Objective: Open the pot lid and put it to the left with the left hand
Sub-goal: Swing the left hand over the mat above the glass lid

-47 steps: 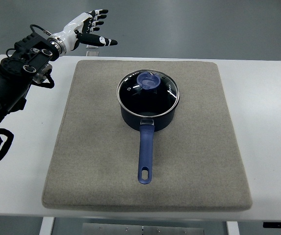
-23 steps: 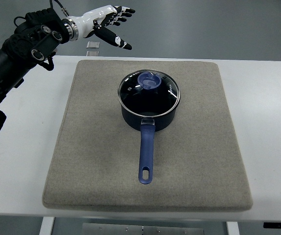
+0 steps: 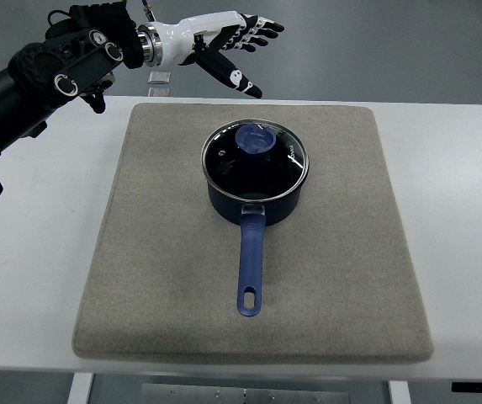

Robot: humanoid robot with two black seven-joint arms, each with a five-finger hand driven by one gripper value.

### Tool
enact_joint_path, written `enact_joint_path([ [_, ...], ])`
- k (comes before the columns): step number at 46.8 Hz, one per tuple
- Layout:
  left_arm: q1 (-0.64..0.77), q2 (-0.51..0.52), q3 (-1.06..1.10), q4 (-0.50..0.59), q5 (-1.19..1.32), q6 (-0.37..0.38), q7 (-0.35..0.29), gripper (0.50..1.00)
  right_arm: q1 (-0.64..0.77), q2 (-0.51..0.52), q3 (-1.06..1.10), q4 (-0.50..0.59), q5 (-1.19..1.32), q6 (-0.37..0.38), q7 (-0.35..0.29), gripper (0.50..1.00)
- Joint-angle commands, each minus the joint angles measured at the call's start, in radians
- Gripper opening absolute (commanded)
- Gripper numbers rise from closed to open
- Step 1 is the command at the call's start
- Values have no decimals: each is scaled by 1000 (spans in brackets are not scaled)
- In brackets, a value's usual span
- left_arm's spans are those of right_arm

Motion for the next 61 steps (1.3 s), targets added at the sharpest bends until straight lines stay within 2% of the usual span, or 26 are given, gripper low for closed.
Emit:
enact_joint_path([
  [1,-2,10,-10,-1,-14,-40,0,984,0,0,0,-1,0,0,0,917],
  [16,1,5,-38,11,-15,-36,2,984,0,0,0,-1,0,0,0,917],
  [24,0,5,-39,1,-17,20,2,986,0,0,0,-1,0,0,0,917],
  [51,0,-7,-24,-1,-6,41,2,986,0,0,0,1,0,0,0,917],
  [61,-37,8,7,-4,6,24,2,988,0,0,0,-1,0,0,0,917],
])
